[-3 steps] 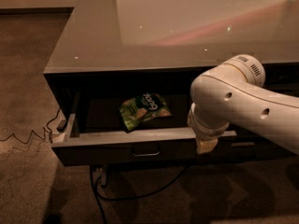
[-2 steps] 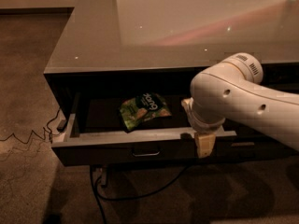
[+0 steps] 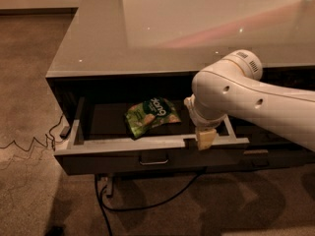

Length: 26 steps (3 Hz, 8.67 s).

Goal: Open top drawer

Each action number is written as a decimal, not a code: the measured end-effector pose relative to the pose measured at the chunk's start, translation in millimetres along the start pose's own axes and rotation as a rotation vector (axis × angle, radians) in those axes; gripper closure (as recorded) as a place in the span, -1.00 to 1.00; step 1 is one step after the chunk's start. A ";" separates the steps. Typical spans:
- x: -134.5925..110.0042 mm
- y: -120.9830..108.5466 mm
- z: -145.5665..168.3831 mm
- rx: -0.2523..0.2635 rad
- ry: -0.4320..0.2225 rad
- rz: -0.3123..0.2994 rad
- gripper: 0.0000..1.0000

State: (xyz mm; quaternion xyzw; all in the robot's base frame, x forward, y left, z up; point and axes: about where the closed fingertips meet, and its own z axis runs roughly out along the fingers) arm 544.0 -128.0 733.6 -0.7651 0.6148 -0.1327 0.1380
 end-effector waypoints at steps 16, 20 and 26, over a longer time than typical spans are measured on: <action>0.2 57.2 76.1 -0.314 0.050 -0.128 1.00; 6.7 105.4 67.0 -0.422 0.121 -0.163 1.00; 6.8 105.5 67.0 -0.422 0.121 -0.163 -1.00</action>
Offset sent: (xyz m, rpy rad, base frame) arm 0.0002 0.0001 0.0000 -0.0003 -0.0005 0.0006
